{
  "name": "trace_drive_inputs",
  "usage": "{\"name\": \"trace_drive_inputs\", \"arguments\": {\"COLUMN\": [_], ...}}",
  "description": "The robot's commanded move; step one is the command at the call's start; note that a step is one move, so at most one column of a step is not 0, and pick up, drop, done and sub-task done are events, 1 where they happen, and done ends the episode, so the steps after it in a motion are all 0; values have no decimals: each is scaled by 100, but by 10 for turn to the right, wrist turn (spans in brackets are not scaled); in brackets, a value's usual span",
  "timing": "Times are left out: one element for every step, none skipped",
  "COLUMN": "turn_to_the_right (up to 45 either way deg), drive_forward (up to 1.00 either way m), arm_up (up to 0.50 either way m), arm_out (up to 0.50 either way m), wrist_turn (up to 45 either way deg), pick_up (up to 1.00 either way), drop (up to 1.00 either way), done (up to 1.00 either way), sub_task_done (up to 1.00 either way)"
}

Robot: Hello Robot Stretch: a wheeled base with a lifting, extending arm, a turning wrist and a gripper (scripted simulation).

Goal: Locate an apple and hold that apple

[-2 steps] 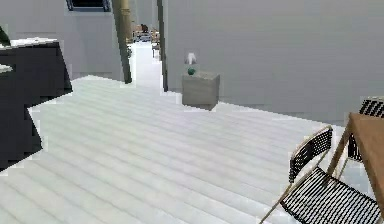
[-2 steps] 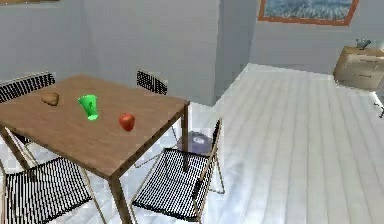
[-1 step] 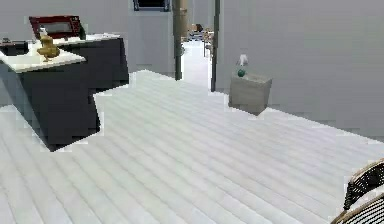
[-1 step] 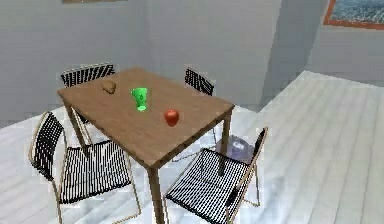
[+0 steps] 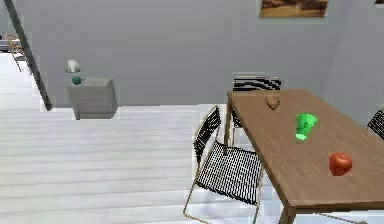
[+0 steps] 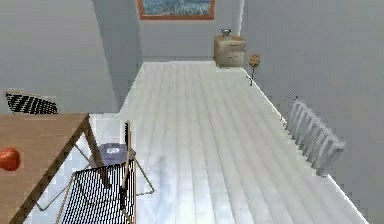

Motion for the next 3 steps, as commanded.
{"name": "trace_drive_inputs", "arguments": {"turn_to_the_right": [150, 0, -420], "drive_forward": [0, 40, 0], "arm_up": [0, 0, 0], "arm_out": [0, 0, 0], "wrist_turn": [0, 0, 0], "pick_up": [0, 0, 0], "drop": [0, 0, 0], "done": [0, 0, 0], "sub_task_done": [0, 0, 0]}}
